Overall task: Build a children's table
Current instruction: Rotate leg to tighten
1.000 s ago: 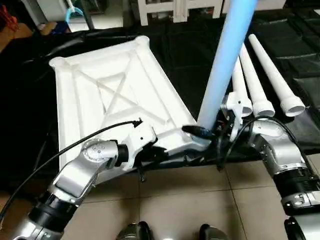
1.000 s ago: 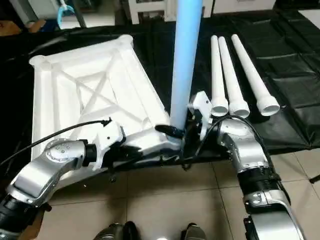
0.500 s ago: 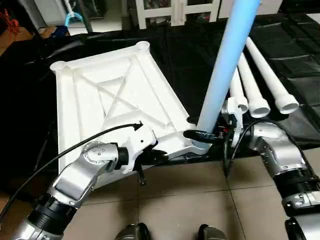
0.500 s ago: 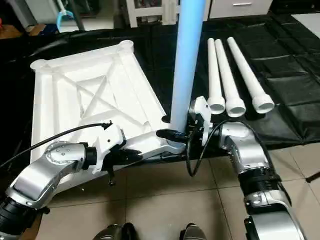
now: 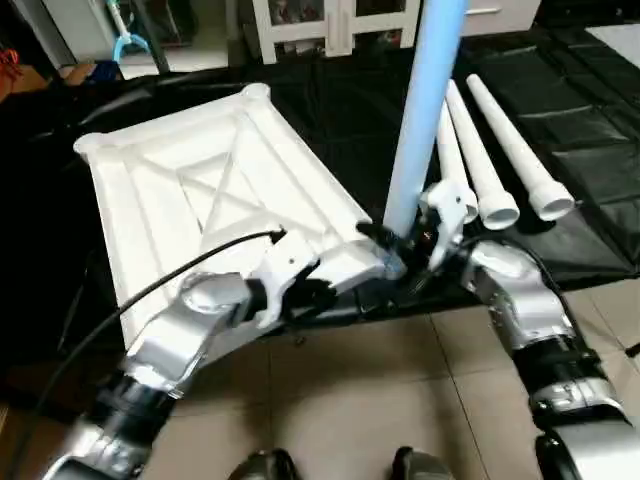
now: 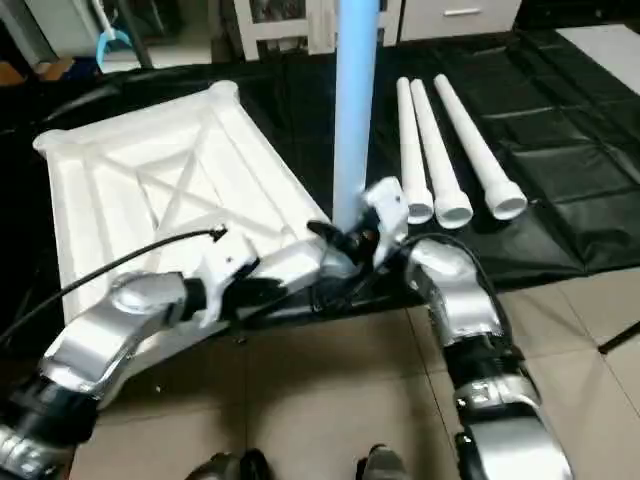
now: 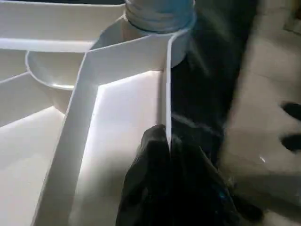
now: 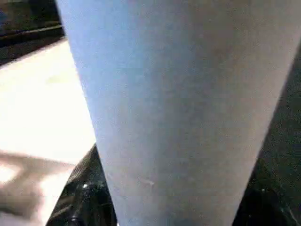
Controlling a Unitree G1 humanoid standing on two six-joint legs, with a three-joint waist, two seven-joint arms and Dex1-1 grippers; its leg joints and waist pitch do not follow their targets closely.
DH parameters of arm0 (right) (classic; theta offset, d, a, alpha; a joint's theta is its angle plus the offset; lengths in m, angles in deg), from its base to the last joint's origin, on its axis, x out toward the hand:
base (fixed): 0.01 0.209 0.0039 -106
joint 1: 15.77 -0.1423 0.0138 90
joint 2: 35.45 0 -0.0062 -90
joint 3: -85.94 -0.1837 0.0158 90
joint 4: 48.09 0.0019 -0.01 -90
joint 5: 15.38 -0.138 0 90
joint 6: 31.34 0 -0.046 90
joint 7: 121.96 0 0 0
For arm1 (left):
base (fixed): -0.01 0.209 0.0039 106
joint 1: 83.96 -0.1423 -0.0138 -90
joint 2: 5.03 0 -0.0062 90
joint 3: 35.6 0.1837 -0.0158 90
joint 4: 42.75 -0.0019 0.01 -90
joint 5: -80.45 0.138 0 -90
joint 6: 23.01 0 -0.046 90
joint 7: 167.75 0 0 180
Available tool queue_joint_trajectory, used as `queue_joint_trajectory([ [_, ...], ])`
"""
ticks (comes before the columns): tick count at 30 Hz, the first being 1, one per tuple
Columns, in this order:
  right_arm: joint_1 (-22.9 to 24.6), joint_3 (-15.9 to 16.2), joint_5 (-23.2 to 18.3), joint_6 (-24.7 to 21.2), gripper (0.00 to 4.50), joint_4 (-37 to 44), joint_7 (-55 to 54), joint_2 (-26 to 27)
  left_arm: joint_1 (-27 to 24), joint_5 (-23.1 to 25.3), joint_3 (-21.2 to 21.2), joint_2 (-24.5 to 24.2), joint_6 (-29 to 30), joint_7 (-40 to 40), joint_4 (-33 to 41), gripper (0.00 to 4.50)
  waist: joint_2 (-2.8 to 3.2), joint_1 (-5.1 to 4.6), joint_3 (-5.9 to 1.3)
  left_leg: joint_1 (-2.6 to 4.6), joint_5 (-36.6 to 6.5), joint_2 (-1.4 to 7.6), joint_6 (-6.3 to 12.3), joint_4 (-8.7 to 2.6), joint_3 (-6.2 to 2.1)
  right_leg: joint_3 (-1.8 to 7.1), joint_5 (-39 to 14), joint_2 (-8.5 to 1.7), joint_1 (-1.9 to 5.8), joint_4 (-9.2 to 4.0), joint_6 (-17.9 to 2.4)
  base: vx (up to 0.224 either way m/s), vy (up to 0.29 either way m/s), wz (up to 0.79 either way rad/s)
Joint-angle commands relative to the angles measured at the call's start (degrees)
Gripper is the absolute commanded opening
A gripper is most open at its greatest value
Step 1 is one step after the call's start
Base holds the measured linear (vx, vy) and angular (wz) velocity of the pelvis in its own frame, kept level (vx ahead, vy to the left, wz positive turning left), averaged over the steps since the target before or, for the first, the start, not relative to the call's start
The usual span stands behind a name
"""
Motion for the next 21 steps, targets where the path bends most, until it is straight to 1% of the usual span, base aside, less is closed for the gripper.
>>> queue_joint_trajectory([
  [1, 1.7, -0.6, 3.9, -1.9, 1.96, -5.5, -11.5, 2.2, 0.7, 1.2, -0.4, 3.3, 1.4, -6.1, -4.7, 0.0, -0.96, -0.23, -2.93, 2.41, -28.6, 2.18, -2.3, -5.3, -2.16, 0.74, -30.5, -0.85, 0.36, -5.1, -6.2, 0.0, 0.0, 0.0],
  [2, 1.6, -0.5, 4.7, -1.1, 1.96, -5.8, -14.4, 3.3, 1.6, 1.8, -0.8, 4.7, 1.1, -8.3, -6.1, 0.0, -0.86, -0.25, -2.82, 2.4, -29.1, 2.11, -2.59, -5.35, -2.21, 0.68, -31.2, -0.84, 0.19, -5.2, -5.8, 0.0, 0.0, 0.0],
  [3, 1.5, -0.7, 5.8, 0.4, 1.96, -6.2, -19.9, 5.6, 3.1, 2.9, -1.4, 6.8, 0.2, -11.5, -8.8, 0.0, -0.35, -0.19, -2.85, 2.91, -31.2, 2.09, -3.2, -5.44, -2.3, 0.51, -32.4, -0.68, -0.1, -5.52, -5.0, 0.0, 0.0, 0.0],
  [4, 1.4, -0.9, 6.0, 0.8, 1.96, -6.3, -21.4, 6.3, 3.4, 3.1, -1.6, 7.5, -0.3, -12.5, -9.6, 0.0, -0.54, -0.2, -2.78, 3.24, -32.2, 2.08, -3.39, -5.44, -2.22, 0.44, -32.7, -0.57, -0.43, -5.92, -4.6, 0.0, 0.0, 0.0],
  [5, 1.2, -0.9, 6.5, 1.8, 1.95, -6.8, -23.9, 7.6, 4.1, 3.7, -1.9, 8.6, -1.2, -14.2, -11.0, 0.0, -0.52, -0.14, -2.76, 3.73, -34.1, 1.92, -3.52, -5.43, -2.23, 0.2, -32.8, -0.42, -0.61, -6.34, -4.0, 0.0, 0.0, 0.0],
  [6, 1.1, -0.9, 6.6, 2.0, 1.95, -6.9, -24.3, 7.8, 4.2, 3.8, -1.9, 8.8, -1.4, -14.5, -11.3, 0.0, -0.58, -0.24, -2.95, 3.61, -33.9, 1.88, -3.09, -5.65, -2.33, -0.03, -31.3, -0.45, -0.14, -6.42, -3.8, 0.0, 0.0, 0.0],
  [7, 0.3, -1.9, 5.9, 5.3, 1.95, -7.8, -26.0, 10.2, 4.5, 4.2, -1.8, 9.9, -1.9, -15.3, -11.8, 0.0, -0.18, -0.18, -3.0, 3.31, -33.5, 2.0, -2.66, -6.08, -2.41, -0.08, -29.4, -0.53, 0.21, -6.46, -3.8, 0.0, 0.0, 0.0],
  [8, -0.1, -2.3, 5.4, 6.4, 1.94, -8.0, -25.8, 10.9, 4.5, 4.4, -1.7, 10.0, -1.9, -15.1, -11.8, 0.0, -0.15, -0.25, -3.03, 3.2, -33.1, 2.0, -2.47, -6.13, -2.41, -0.09, -28.3, -0.54, 0.26, -6.41, -4.0, 0.0, 0.0, 0.0],
  [9, -0.4, -2.7, 5.1, 7.0, 1.93, -8.2, -25.8, 11.3, 4.5, 4.5, -1.7, 10.1, -1.9, -15.0, -11.9, 0.0, -0.22, -0.22, -3.16, 2.78, -32.1, 2.08, -1.95, -6.37, -2.52, -0.13, -26.1, -0.56, 0.7, -6.1, -4.5, 0.0, 0.0, 0.0],
  [10, -0.5, -2.7, 4.9, 7.2, 1.93, -8.2, -25.4, 11.4, 4.5, 4.6, -1.7, 10.1, -1.9, -15.0, -11.9, 0.0, -0.23, -0.18, -3.07, 2.44, -31.2, 2.14, -1.74, -6.51, -2.49, -0.01, -24.3, -0.48, 0.75, -5.89, -5.0, 0.0, 0.0, 0.0],
  [12, -0.5, -2.5, 4.5, 8.3, 1.93, -7.9, -23.1, 11.5, 4.3, 4.7, -1.7, 9.8, -2.0, -14.7, -11.8, 0.0, -0.27, -0.16, -3.02, 2.55, -31.4, 2.12, -1.67, -6.47, -2.34, 0.11, -24.0, -0.5, 0.58, -5.91, -5.4, 0.0, 0.0, 0.0],
  [13, -0.4, -2.0, 4.5, 9.0, 1.93, -7.3, -21.3, 11.4, 4.2, 4.8, -1.8, 9.6, -2.1, -14.5, -11.7, 0.0, -0.56, -0.13, -3.07, 2.44, -31.1, 2.11, -1.29, -6.44, -2.32, 0.21, -24.0, -0.64, 0.7, -5.86, -5.8, 0.0, 0.0, 0.0],
  [14, -0.4, -2.0, 4.5, 9.0, 1.93, -7.3, -21.3, 11.4, 4.2, 4.8, -1.8, 9.6, -2.1, -14.5, -11.7, 0.0, -0.41, -0.06, -3.09, 2.39, -30.8, 2.13, -1.19, -6.45, -2.36, 0.23, -23.9, -0.71, 0.77, -5.77, -5.9, 0.0, 0.0, 0.0],
  [15, 0.3, -1.7, 3.5, 10.5, 2.28, -5.8, -17.6, 11.5, 4.1, 5.1, -1.7, 9.2, -2.8, -13.9, -11.9, 0.0, -0.45, -0.06, -3.19, 2.44, -30.2, 2.2, -1.07, -6.42, -2.26, 0.32, -23.4, -0.73, 0.74, -5.78, -6.1, 0.0, 0.0, 0.0],
  [16, 0.8, -1.7, 2.3, 11.1, 2.63, -4.5, -15.0, 11.5, 3.8, 5.1, -1.5, 8.9, -3.1, -13.3, -11.7, 0.0, -0.48, -0.03, -3.17, 2.41, -30.1, 2.19, -0.88, -6.4, -2.2, 0.37, -23.1, -0.76, 0.73, -5.79, -6.2, 0.0, 0.0, 0.0],
  [17, 1.3, -1.6, 1.7, 11.5, 2.63, -3.4, -13.1, 11.2, 3.5, 5.1, -1.1, 8.6, -3.5, -12.4, -11.3, 0.0, -0.49, 0.11, -3.19, 2.45, -29.5, 2.24, -0.49, -6.32, -2.09, 0.49, -22.4, -0.78, 0.72, -5.78, -6.5, 0.0, 0.0, 0.0],
  [18, 1.6, -1.9, 1.0, 12.4, 2.66, -2.3, -11.3, 10.7, 2.9, 5.0, -0.4, 7.9, -3.9, -10.5, -10.3, 0.0, -0.58, 0.21, -3.28, 2.16, -28.4, 2.32, 0.27, -6.33, -2.13, 0.53, -21.3, -0.92, 1.09, -5.66, -6.8, 0.0, 0.0, 0.0],
  [19, 1.7, -2.0, 0.8, 12.5, 2.66, -1.9, -10.7, 10.2, 2.5, 4.9, -0.1, 7.6, -3.7, -9.7, -9.7, 0.0, -0.38, 0.07, -3.29, 1.51, -26.3, 2.27, 0.91, -6.35, -2.26, 0.5, -19.7, -0.98, 1.53, -5.22, -7.1, 0.0, 0.0, 0.0],
  [20, 1.8, -2.1, 0.7, 12.8, 2.86, -1.4, -10.1, 9.5, 1.9, 4.9, 0.3, 6.9, -3.4, -8.7, -8.8, 0.0, -0.44, 0.01, -3.36, 1.37, -25.5, 2.33, 1.1, -6.39, -2.21, 0.47, -19.1, -0.94, 1.64, -5.17, -7.3, 0.0, 0.0, 0.0],
  [21, 1.7, -2.4, -0.1, 12.4, 3.01, -0.5, -8.5, 8.6, 1.1, 4.7, 1.0, 5.6, -3.4, -6.7, -7.4, 0.0, -0.4, -0.15, -3.4, 1.14, -24.0, 2.33, 1.48, -6.32, -2.22, 0.44, -18.2, -1.04, 1.83, -4.97, -8.0, 0.0, 0.0, 0.0],
])
